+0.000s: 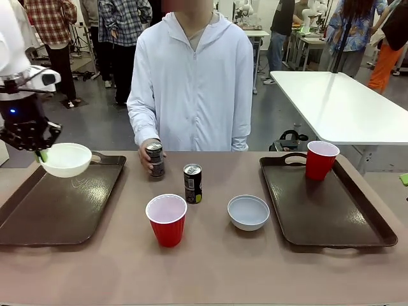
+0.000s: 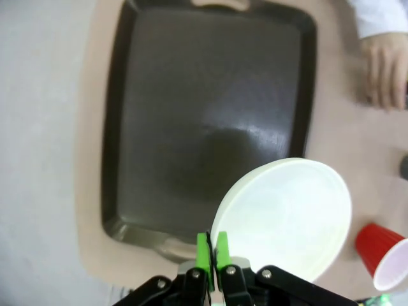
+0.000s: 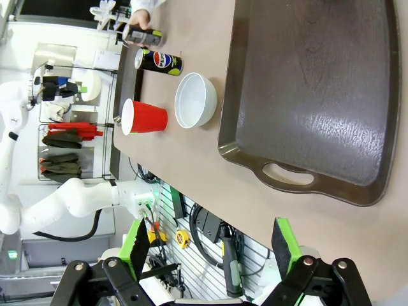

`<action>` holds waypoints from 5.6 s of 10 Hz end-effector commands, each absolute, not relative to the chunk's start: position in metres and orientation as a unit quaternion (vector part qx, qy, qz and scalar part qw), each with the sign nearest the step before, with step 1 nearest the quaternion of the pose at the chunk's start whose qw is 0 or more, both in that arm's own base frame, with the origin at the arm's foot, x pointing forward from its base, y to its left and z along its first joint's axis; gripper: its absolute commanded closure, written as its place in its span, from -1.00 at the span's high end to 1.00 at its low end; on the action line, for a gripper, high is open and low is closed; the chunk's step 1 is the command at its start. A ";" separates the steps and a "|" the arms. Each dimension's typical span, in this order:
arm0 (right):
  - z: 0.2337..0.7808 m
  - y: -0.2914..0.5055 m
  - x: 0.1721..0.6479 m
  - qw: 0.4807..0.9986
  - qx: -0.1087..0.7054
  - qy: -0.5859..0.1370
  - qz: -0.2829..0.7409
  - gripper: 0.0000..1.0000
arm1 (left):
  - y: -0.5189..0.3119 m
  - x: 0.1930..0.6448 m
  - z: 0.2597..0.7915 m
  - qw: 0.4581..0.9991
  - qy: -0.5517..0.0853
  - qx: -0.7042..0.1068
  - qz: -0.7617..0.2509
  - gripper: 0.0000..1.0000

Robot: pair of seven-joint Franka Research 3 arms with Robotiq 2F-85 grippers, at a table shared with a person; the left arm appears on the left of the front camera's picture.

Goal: Prepare tableware on both trays.
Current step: Pick up a Picnic Bowl from the table and place it on a Handle tray.

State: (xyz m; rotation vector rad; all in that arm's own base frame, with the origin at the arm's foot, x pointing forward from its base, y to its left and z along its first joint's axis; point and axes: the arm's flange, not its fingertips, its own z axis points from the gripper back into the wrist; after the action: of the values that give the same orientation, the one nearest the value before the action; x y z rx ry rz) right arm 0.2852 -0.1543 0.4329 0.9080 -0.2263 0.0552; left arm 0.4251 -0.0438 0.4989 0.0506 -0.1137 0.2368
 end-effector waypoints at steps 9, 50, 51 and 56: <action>0.433 -0.155 0.286 0.888 0.445 -0.115 0.029 1.00 | -0.022 0.318 0.501 0.998 -0.049 0.010 -0.033 -0.92; 0.433 -0.155 0.286 0.888 0.445 -0.115 0.029 1.00 | -0.056 0.373 0.467 0.999 -0.027 0.024 0.005 1.00; 0.433 -0.155 0.286 0.888 0.445 -0.115 0.029 1.00 | -0.056 0.371 0.466 0.999 -0.020 0.031 0.011 1.00; 0.433 -0.155 0.285 0.892 0.437 -0.109 0.026 1.00 | 0.082 0.400 0.508 0.954 0.040 -0.296 0.016 1.00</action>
State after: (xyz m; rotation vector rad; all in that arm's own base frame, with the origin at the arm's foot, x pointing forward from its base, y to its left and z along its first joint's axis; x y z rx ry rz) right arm 0.2850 -0.1551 0.4330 0.9064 -0.2263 0.0525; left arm 0.3859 0.0659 0.5069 -0.5102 0.0228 0.0247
